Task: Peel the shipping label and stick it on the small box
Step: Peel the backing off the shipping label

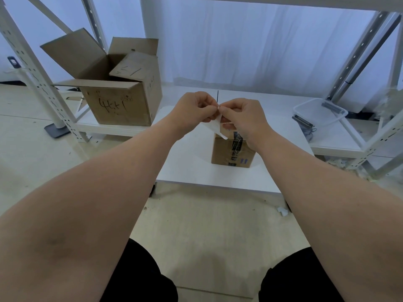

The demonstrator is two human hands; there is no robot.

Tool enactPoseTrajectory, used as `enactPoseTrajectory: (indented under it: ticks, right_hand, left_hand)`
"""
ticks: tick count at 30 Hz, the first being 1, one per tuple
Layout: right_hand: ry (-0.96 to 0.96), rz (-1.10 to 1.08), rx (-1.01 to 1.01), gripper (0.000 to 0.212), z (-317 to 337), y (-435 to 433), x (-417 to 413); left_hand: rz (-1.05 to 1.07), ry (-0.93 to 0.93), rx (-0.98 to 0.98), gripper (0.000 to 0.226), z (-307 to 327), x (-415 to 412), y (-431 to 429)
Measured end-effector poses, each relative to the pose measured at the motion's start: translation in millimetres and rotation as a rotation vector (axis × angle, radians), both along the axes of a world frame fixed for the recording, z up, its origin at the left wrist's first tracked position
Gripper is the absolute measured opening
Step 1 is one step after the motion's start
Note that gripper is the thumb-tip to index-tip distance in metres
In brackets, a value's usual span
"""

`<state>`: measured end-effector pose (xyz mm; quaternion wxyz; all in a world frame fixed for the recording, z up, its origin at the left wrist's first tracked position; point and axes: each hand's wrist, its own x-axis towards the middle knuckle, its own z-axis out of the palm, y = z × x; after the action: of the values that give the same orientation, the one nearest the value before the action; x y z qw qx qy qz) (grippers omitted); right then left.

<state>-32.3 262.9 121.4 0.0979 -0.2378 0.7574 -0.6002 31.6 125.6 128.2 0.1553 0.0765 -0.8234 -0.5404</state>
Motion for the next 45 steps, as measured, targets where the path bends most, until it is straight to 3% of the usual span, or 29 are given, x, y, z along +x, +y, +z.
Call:
enactPoseTrajectory:
  ticks: [5,9,16,29,45]
  right_hand:
    - [0.012,0.007,-0.017,0.009,1.3,1.3,0.9]
    - [-0.007,0.003,-0.017,0.012,1.3,0.3,1.6]
    - [0.014,0.024,-0.012,0.014,1.1,0.2,2.2]
    - [0.134,0.03,0.021,0.005,-4.0,-2.6,-3.4]
    - [0.133,0.038,0.016,0.004,-5.0,-3.0,-3.2]
  left_hand:
    - [0.056,-0.014,-0.053,0.009,-1.9,-1.7,-1.6]
    - [0.039,0.004,0.019,0.004,2.0,0.2,-2.5]
    - [0.022,0.0,0.049,0.016,3.1,2.7,-3.3]
    - [0.065,-0.009,0.086,0.012,-1.1,-0.8,-5.8]
    - [0.063,-0.045,0.15,0.006,-0.8,-1.1,-5.4]
